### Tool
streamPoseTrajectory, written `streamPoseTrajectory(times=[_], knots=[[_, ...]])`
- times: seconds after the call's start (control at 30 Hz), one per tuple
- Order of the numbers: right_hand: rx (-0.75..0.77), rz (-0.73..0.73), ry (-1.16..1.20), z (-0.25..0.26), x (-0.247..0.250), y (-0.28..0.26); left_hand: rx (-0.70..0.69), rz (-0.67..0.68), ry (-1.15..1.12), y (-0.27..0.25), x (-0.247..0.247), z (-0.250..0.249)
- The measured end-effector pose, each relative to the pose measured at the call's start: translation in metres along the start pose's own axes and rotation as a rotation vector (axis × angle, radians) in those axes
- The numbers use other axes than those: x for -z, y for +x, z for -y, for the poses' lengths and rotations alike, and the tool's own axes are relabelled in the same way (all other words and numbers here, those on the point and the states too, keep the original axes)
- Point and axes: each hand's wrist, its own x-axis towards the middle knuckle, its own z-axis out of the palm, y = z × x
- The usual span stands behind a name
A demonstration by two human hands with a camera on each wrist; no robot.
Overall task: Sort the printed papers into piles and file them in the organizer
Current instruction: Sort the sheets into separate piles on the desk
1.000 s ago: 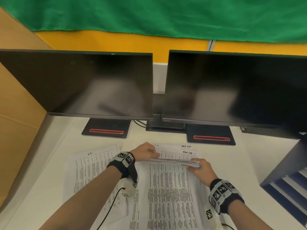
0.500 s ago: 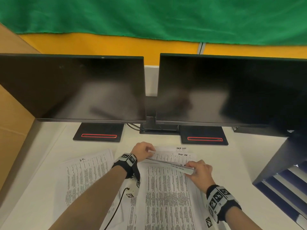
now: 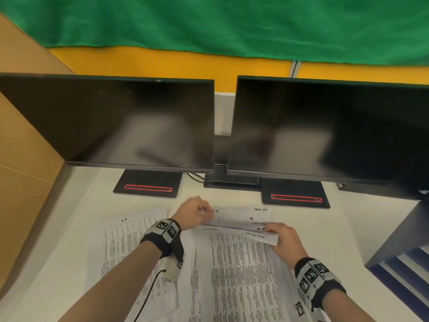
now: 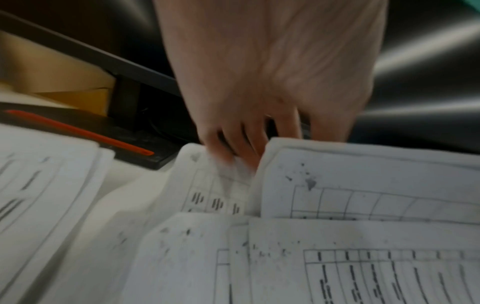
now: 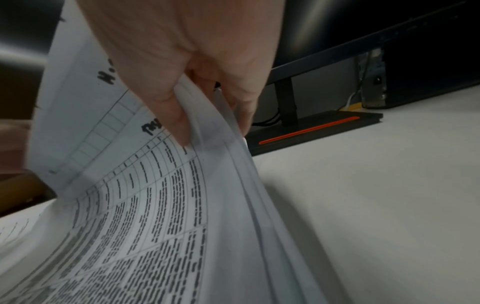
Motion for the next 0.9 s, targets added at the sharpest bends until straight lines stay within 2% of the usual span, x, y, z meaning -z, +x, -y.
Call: streamPoseTrajectory(times=[0.03, 0.07, 0.1, 0.17, 0.2, 0.27, 0.33, 0.4, 0.47, 0.5, 0.53, 0.6, 0.63, 0.7, 0.8, 0.9], knots=[[-0.013, 0.001, 0.038, 0.0, 0.0, -0.001, 0.041, -0.145, 0.101, 0.001, 0.003, 0.004], [-0.019, -0.004, 0.064, 0.0, 0.0, -0.002, 0.095, -0.229, 0.213, 0.002, 0.006, 0.01], [-0.024, -0.006, 0.084, 0.0, -0.001, -0.003, 0.158, -0.223, 0.311, 0.001, 0.01, 0.014], [-0.035, -0.008, 0.131, 0.0, -0.002, -0.005, 0.231, -0.049, 0.437, 0.0, 0.018, 0.019], [-0.041, -0.01, 0.159, 0.0, -0.002, -0.005, 0.226, 0.016, 0.45, -0.002, 0.021, 0.018], [-0.043, -0.038, 0.195, -0.003, -0.004, -0.004, 0.193, 0.008, 0.343, -0.004, 0.022, 0.011], [-0.051, -0.09, 0.228, -0.008, -0.006, -0.002, 0.178, -0.079, 0.209, -0.009, 0.021, 0.004], [-0.063, -0.126, 0.291, -0.014, -0.007, -0.002, 0.144, -0.239, 0.103, -0.018, 0.014, -0.001], [-0.073, -0.138, 0.332, -0.018, -0.007, -0.004, 0.123, -0.381, -0.12, -0.03, 0.005, -0.003], [-0.078, -0.139, 0.343, -0.019, -0.007, -0.005, 0.17, -0.375, -0.23, -0.036, 0.001, 0.0], [-0.078, -0.139, 0.353, -0.02, -0.006, -0.006, 0.247, -0.304, -0.286, -0.041, -0.002, 0.003], [-0.082, -0.146, 0.366, -0.021, -0.005, -0.007, 0.374, -0.064, -0.15, -0.047, -0.009, 0.016], [-0.086, -0.15, 0.368, -0.021, -0.003, -0.007, 0.39, -0.003, -0.075, -0.049, -0.012, 0.02], [-0.107, -0.156, 0.377, -0.022, 0.0, -0.007, 0.384, -0.059, -0.127, -0.054, -0.012, 0.019], [-0.16, -0.179, 0.415, -0.024, 0.008, -0.004, 0.309, -0.268, -0.474, -0.064, -0.016, 0.005], [-0.182, -0.178, 0.412, -0.026, 0.013, -0.001, 0.29, -0.379, -0.689, -0.074, -0.025, -0.01]])
